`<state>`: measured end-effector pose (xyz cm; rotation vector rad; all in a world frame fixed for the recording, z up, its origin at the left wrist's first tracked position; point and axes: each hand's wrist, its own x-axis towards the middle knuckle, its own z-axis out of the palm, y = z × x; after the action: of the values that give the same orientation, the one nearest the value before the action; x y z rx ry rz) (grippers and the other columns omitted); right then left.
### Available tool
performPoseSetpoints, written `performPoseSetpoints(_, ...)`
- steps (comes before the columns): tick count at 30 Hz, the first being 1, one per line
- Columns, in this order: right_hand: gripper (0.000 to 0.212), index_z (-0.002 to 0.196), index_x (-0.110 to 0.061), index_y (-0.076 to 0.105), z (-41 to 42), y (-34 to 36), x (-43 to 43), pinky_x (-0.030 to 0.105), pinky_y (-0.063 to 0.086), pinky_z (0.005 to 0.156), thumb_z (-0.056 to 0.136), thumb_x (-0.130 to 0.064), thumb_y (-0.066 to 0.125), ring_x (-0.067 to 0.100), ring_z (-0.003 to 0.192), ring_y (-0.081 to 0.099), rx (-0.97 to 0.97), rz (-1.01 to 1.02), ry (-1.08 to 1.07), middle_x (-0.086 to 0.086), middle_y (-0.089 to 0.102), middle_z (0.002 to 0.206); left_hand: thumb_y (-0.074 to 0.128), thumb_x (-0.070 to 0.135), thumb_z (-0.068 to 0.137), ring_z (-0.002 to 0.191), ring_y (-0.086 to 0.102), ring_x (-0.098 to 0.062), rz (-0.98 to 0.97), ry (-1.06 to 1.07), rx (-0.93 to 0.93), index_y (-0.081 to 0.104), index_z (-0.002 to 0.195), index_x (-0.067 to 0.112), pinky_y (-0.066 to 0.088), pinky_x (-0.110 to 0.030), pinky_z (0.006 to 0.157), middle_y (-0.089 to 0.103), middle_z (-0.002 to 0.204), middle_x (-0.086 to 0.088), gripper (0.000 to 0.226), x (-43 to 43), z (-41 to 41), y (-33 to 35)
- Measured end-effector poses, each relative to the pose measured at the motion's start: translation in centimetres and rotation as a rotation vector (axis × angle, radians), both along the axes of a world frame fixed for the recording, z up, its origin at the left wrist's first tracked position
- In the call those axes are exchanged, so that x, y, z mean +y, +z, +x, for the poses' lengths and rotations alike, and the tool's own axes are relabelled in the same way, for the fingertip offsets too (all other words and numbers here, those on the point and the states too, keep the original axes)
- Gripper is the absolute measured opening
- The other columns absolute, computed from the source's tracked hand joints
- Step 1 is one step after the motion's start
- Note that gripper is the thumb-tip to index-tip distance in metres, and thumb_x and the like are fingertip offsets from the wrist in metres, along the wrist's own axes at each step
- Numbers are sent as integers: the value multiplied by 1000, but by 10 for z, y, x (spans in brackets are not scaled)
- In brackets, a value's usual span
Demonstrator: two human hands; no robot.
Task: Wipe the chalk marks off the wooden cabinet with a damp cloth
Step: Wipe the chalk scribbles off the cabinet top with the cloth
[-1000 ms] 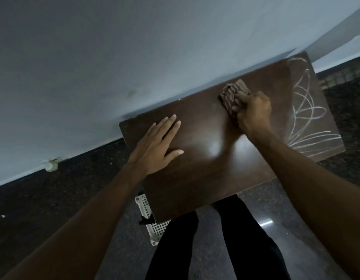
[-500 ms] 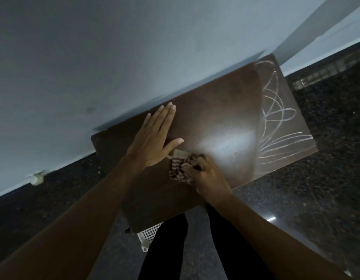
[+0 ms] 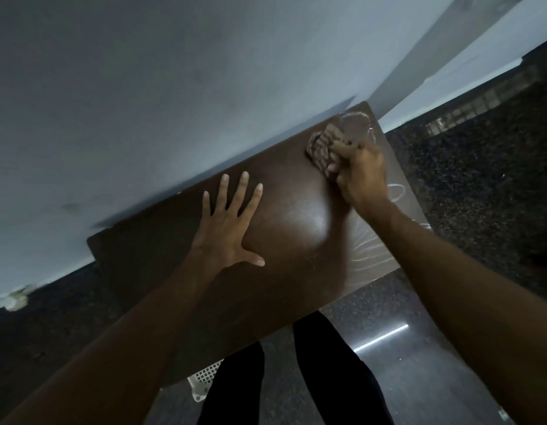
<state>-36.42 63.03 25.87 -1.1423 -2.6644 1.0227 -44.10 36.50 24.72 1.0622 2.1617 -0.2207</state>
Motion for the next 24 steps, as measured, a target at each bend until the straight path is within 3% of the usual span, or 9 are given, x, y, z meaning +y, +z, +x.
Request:
performPoseSetpoints(2,20,74,-25,70,-30,-12,25,30,44,56,81,-10,60,8,63,58,-30,104,-54,-8,61,68,75,80,60,146,-36,-41,-20,17,-5,-35,153,27,1,-70,120,-48,155,-7,152,3,2,3)
performPoseSetpoints(4,22,91,-12,73,-49,-23,35,38,52,67,78,-6,55,26,79,65,-76,127,-63,10,68,85,78,75,60,146,-35,-42,-43,39,-13,-34,153,26,3,-70,120,-47,155,-8,154,7,5,6)
performPoseSetpoints(5,27,94,-12,72,-53,-23,35,39,52,75,77,-6,52,31,89,64,-112,165,-29,14,67,94,79,73,60,146,-34,-42,-58,47,-15,-35,152,25,3,-70,119,-47,156,-8,154,10,7,8)
performPoseSetpoints(8,28,91,-12,69,-55,-14,16,37,54,77,75,3,52,33,94,59,-137,259,-73,15,61,105,79,72,59,145,-34,-44,-101,56,-8,-37,151,23,7,-71,117,-47,155,-11,157,15,9,11)
performPoseSetpoints(10,32,106,-12,69,-45,-5,-12,40,51,85,81,3,58,36,104,54,-149,215,23,21,57,117,79,72,58,144,-35,-45,-123,59,-7,-39,150,22,8,-71,117,-49,154,-12,158,17,10,11)
performPoseSetpoints(14,38,118,-11,68,-10,-3,-68,47,48,83,82,0,63,36,101,49,-127,82,341,20,55,111,81,69,58,143,-37,-45,-154,77,-31,-39,149,24,7,-71,118,-50,153,-11,158,22,10,13)
performPoseSetpoints(18,41,122,-16,66,2,-8,-64,32,44,69,82,-13,72,28,97,47,-115,138,556,11,55,111,82,69,59,143,-38,-44,-183,77,-31,-39,146,24,7,-71,119,-50,153,-11,156,24,10,16)
performPoseSetpoints(20,35,119,-15,68,-3,-9,-44,33,42,70,85,-10,66,30,95,49,-101,164,547,13,57,108,82,70,57,143,-38,-44,-197,90,-36,-40,149,24,7,-70,118,-51,152,-11,159,26,11,17)
performPoseSetpoints(24,34,114,-12,71,-21,-14,20,44,49,82,83,-1,62,37,98,54,-101,203,323,19,60,108,82,70,57,140,-41,-43,-215,102,-47,-43,147,24,6,-70,118,-54,150,-10,161,27,10,16)
